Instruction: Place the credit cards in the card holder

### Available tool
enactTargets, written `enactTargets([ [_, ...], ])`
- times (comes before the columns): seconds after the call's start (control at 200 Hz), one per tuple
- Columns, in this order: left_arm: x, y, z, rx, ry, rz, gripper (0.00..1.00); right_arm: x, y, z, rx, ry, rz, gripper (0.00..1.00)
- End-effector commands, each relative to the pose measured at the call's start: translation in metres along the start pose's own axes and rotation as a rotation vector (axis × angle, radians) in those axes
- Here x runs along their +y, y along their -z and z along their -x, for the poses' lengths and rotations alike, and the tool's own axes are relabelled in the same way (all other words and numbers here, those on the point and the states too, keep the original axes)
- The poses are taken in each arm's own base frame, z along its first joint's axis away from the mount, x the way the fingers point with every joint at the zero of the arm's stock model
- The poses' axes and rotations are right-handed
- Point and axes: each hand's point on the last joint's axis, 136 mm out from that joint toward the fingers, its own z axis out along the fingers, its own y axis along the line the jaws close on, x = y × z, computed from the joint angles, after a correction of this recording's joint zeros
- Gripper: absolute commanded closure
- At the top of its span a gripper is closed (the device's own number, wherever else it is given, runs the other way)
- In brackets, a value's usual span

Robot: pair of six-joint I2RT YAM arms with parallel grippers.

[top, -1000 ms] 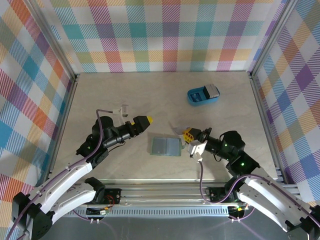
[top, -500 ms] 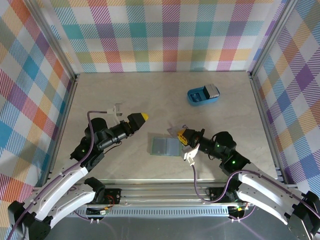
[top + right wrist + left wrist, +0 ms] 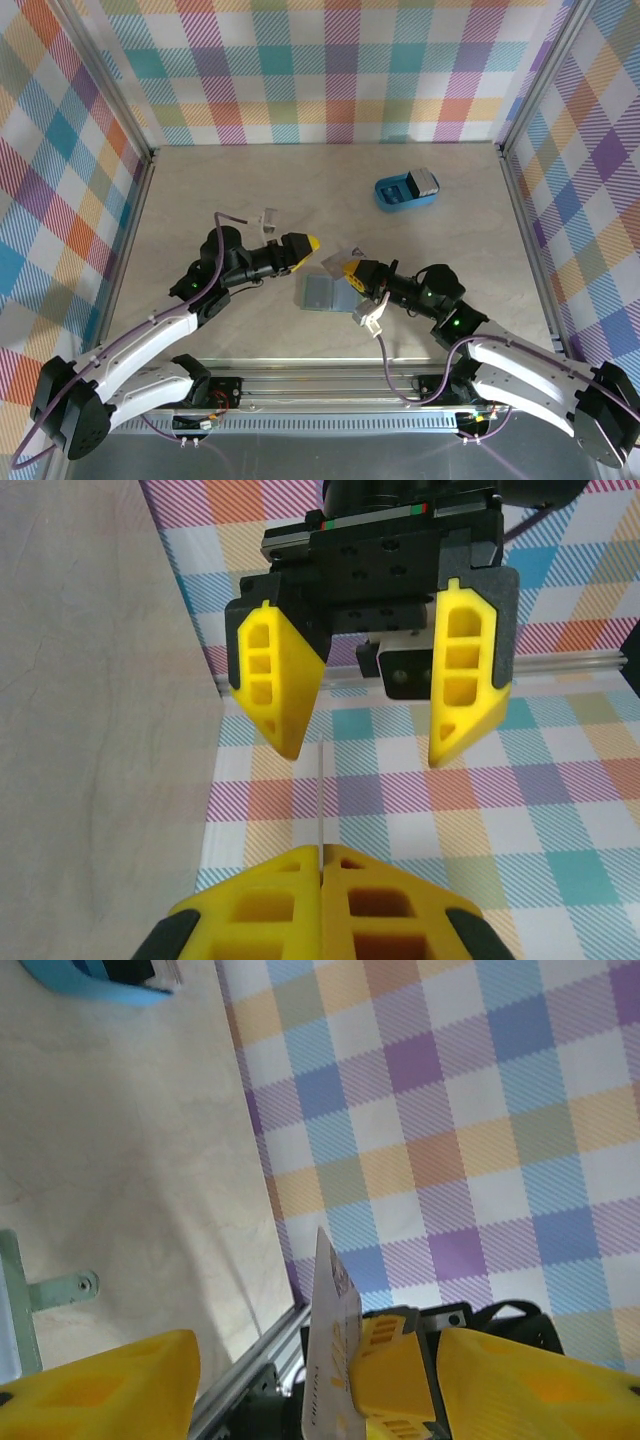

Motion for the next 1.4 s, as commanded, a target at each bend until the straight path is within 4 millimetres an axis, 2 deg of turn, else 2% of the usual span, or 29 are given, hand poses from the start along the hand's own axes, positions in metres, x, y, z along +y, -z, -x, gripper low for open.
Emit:
enactTargets([
  [0.0,-0.015,0.001,-0.003,0.005,-0.030,-0.065,0.39,-0.026,-0.005,0.004,-0.012,0.050,-0.090,1.00],
  [0.315,0.003,-0.001,-0.012,0.022,0.023,-0.046,0.41,-0.033,-0.022,0.003,0.015,0.060,-0.119,1.00],
  [0.475,-0.001,0.000,-0.011,0.002,0.053,-0.105,0.64,-0.027,-0.027,0.002,0.019,0.064,-0.096,1.00],
  [0.545,0.002,0.001,-0.010,-0.017,0.073,-0.106,0.69,-0.025,-0.029,0.001,0.027,0.058,-0.090,1.00],
  [0.645,0.004,0.002,-0.010,-0.029,0.083,-0.116,0.78,-0.025,-0.033,-0.003,0.040,0.023,-0.096,0.88],
  [0.74,0.005,0.002,-0.008,-0.037,0.087,-0.113,1.00,-0.021,-0.036,-0.010,0.074,0.008,-0.091,0.77],
  [0.81,0.005,0.003,-0.006,-0.056,0.085,-0.110,1.00,-0.023,-0.036,-0.016,0.106,-0.026,-0.107,0.71],
  [0.865,0.006,0.004,-0.003,-0.073,0.077,-0.107,1.00,-0.023,-0.033,-0.020,0.132,-0.086,-0.121,0.62],
  [0.97,0.005,0.005,0.001,-0.097,0.049,-0.097,1.00,-0.028,-0.018,-0.030,0.188,-0.297,-0.183,0.48],
  [1.055,0.006,0.005,0.006,-0.121,0.016,-0.081,1.00,-0.031,0.003,-0.037,0.224,-0.605,-0.260,0.43],
  [1.115,0.006,0.006,0.011,-0.150,-0.003,-0.078,1.00,-0.027,0.017,-0.040,0.240,-0.888,-0.279,0.41],
  [1.18,0.006,0.007,0.017,-0.190,-0.024,-0.081,1.00,-0.007,0.026,-0.038,0.278,-1.196,-0.209,0.35],
  [1.24,0.005,0.009,0.022,-0.227,-0.042,-0.083,1.00,0.006,0.031,-0.036,0.317,-1.406,-0.168,0.35],
  [1.32,0.008,0.012,0.028,-0.266,-0.067,-0.071,1.00,0.018,0.039,-0.042,0.397,-1.676,-0.207,0.37],
  [1.395,0.012,0.013,0.030,-0.281,-0.085,-0.046,1.00,0.026,0.045,-0.047,0.468,-1.929,-0.253,0.35],
])
